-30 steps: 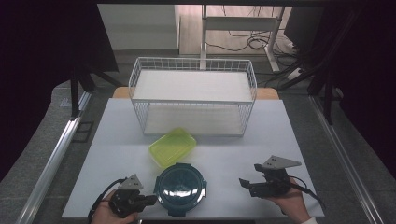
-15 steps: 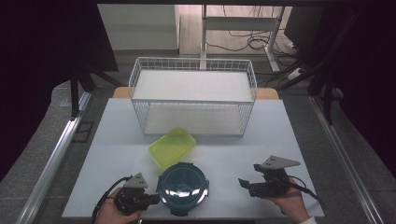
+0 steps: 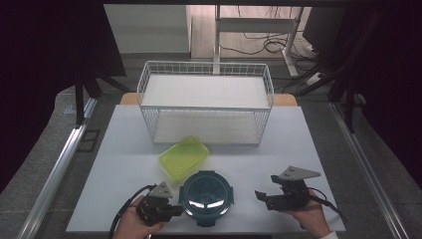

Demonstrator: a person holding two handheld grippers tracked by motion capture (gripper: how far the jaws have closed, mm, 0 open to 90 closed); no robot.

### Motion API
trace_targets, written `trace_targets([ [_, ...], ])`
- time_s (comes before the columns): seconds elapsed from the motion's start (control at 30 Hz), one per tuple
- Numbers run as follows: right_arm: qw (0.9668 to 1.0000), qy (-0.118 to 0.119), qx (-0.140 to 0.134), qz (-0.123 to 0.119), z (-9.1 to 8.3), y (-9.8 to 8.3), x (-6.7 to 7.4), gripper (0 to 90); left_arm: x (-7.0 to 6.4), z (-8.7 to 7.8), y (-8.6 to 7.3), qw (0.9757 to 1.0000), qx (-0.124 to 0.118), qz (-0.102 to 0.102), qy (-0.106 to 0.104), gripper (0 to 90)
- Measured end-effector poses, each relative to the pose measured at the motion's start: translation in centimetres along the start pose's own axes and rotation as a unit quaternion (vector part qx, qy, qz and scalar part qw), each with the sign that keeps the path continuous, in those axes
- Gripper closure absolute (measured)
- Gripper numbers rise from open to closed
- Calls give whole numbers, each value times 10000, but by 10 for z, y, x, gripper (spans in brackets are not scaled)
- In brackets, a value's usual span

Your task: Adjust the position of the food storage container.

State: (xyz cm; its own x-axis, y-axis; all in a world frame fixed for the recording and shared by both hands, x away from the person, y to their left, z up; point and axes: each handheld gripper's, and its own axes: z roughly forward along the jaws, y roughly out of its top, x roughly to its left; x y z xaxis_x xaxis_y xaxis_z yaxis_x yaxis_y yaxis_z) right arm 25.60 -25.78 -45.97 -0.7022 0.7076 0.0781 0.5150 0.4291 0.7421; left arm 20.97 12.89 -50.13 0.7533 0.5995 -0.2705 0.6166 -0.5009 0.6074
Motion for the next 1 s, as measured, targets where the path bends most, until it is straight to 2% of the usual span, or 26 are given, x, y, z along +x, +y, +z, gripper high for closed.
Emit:
trace_targets([
  [0.37,10000,-7,27,-22,0,0,-1,188,-3,17,19,9998,22,59,-164,900],
  [0.63,10000,12,37,-30,0,0,-1,187,-4,25,27,9997,-22,40,-238,900],
  [0.9,9999,82,65,0,0,0,0,183,-5,22,25,9996,-112,18,-264,900],
  [1.0,9996,266,40,114,2,1,0,178,-3,12,19,9998,-157,-47,-103,900],
])
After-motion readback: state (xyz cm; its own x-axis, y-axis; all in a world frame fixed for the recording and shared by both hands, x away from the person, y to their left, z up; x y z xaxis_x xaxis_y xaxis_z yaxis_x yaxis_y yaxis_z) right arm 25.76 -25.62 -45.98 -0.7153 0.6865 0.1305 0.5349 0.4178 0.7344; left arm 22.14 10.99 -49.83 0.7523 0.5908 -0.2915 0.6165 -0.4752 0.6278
